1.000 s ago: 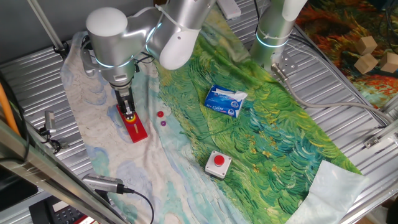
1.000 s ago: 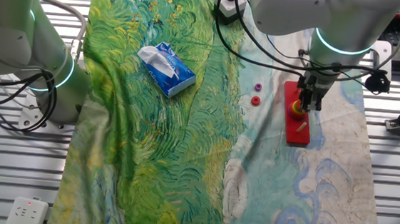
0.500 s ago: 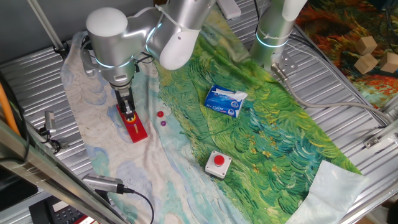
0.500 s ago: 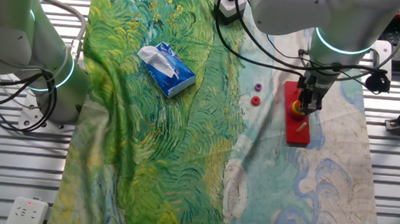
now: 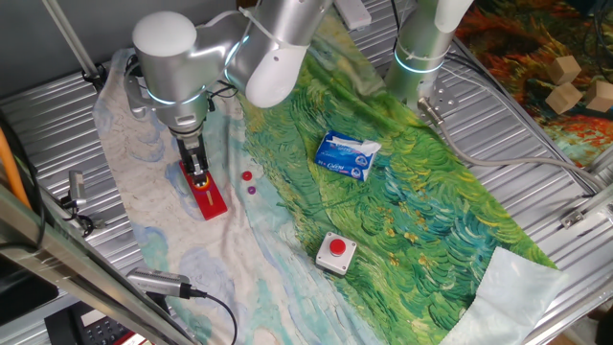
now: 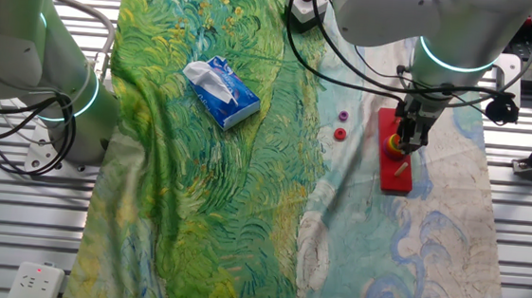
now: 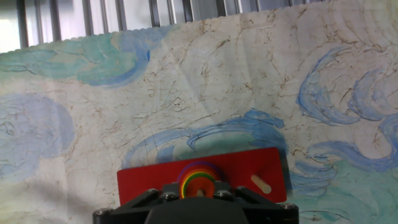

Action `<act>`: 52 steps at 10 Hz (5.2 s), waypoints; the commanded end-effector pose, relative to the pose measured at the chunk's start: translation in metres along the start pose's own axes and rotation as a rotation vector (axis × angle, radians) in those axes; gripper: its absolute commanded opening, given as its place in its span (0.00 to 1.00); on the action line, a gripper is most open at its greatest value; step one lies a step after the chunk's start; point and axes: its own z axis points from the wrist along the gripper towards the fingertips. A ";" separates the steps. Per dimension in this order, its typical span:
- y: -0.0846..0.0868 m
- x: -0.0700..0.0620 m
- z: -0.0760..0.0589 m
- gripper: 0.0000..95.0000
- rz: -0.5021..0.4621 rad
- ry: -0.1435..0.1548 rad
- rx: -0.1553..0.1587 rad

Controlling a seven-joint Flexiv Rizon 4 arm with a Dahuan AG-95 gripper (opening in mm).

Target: Take out one Hanoi block and throw it aside

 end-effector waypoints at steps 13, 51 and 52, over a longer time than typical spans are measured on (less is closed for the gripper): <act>0.000 -0.001 -0.002 0.40 -0.012 0.002 0.002; 0.005 0.003 0.009 0.00 0.009 0.093 0.006; 0.005 0.003 0.009 0.00 0.008 0.093 0.005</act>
